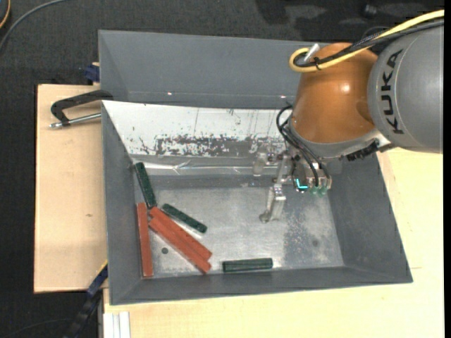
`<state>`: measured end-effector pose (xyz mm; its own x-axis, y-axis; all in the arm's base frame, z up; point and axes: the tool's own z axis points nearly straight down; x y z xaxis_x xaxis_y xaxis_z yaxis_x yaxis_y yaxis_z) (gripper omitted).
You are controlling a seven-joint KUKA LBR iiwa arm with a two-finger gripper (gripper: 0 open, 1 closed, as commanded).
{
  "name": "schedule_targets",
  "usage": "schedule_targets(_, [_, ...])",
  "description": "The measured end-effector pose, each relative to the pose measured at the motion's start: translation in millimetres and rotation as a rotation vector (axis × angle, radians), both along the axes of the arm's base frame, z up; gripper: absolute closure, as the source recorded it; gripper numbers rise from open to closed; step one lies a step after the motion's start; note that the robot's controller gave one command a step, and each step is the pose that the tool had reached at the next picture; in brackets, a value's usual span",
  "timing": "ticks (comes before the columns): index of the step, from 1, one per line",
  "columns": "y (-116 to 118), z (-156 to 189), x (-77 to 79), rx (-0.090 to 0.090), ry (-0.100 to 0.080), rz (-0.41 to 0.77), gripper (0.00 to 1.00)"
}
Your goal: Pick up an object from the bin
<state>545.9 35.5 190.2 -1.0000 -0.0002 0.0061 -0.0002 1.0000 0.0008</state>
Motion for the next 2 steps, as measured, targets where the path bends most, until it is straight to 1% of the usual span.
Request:
schedule_targets(1, [19.5,-123.7,55.3,0.001,-0.005,-0.012,0.0])
schedule_targets(2, [143.6,-87.3,56.6,0.007,-0.014,-0.016,0.0])
